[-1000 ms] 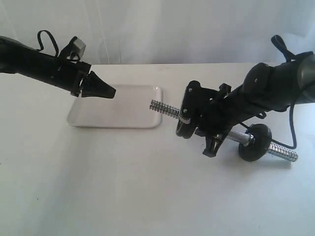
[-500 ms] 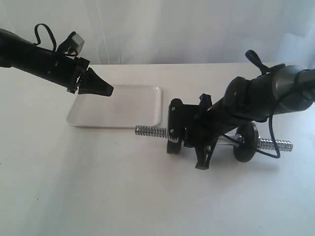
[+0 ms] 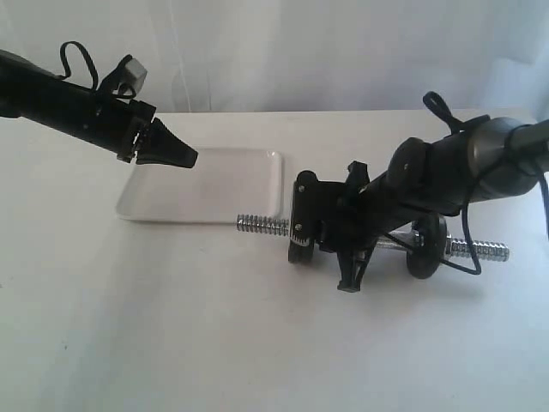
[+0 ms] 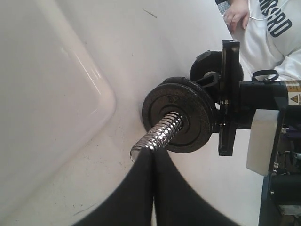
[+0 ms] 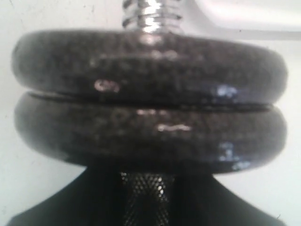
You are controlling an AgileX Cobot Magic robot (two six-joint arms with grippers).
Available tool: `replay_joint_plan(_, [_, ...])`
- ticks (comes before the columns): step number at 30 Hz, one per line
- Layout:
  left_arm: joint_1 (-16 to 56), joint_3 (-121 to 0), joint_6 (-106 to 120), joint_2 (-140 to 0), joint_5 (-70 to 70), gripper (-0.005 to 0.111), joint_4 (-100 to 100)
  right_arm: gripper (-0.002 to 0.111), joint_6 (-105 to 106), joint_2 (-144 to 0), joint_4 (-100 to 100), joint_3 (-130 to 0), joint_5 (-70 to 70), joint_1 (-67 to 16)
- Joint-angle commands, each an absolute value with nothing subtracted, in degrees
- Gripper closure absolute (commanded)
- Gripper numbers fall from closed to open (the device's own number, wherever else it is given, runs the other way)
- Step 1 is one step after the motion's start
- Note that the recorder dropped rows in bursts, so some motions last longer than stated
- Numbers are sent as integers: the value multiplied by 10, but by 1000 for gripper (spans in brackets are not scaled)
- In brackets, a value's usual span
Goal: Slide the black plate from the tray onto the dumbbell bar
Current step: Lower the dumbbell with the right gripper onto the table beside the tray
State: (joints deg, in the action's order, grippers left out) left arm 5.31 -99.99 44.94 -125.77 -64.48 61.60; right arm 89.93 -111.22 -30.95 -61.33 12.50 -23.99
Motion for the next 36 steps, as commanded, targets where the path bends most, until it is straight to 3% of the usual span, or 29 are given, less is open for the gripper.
replay_joint_plan(1, [53, -1000, 453, -1251, -670, 107, 624, 84, 898, -1094, -327, -628, 77, -240])
replay_joint_plan(6, [53, -1000, 453, -1251, -670, 107, 624, 63, 898, -1094, -327, -628, 69, -240])
replay_joint_plan(10, [53, -1000, 453, -1251, -670, 107, 624, 56, 898, -1094, -330, -628, 45, -240])
replay_joint_plan(22, [53, -1000, 453, -1251, -675, 107, 624, 56, 905, -1120, -326, -628, 33, -240])
replay_joint_plan(27, [53, -1000, 453, -1251, -678, 107, 620, 56, 867, -1114, -338, -633, -159, -247])
replay_joint_plan(31, [53, -1000, 460, -1251, -672, 107, 616, 56, 859, -1102, -336, -640, -63, -247])
replay_joint_plan(36, [53, -1000, 464, -1251, -672, 107, 616, 56, 866, -1111, -336, -639, -60, -247])
